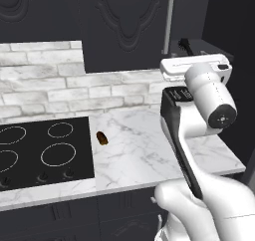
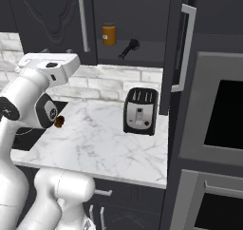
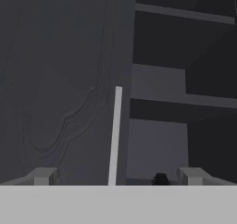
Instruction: Pick the bar soap and dish brush from the cabinet and place them on the counter.
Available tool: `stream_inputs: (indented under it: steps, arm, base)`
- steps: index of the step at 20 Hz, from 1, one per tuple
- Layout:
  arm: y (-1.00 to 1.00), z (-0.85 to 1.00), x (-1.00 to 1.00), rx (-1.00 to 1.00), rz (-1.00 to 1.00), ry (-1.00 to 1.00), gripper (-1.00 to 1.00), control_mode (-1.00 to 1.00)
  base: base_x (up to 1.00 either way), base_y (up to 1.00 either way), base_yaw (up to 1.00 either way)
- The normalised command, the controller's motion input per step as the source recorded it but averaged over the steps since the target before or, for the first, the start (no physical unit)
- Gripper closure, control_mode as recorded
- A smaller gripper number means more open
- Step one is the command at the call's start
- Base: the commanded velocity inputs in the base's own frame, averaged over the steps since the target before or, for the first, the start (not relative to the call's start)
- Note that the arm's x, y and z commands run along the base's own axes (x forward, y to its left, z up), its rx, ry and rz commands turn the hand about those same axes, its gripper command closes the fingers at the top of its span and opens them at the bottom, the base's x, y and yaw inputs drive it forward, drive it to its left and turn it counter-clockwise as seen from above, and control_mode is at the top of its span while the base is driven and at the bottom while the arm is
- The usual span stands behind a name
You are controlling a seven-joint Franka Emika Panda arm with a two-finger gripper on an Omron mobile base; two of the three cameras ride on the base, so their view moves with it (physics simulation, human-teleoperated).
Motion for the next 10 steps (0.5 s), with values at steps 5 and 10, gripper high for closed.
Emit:
stream_inputs:
  steps: [5, 10]
  arm:
    - [0.07, 0.0, 0.28, 0.0, 0.0, 0.03, -1.0, -1.0]
    - [0.06, 0.0, 0.25, 0.0, 0.0, 0.02, -1.0, -1.0]
  base:
    - [0.0, 0.0, 0.0]
    - [0.0, 0.0, 0.0]
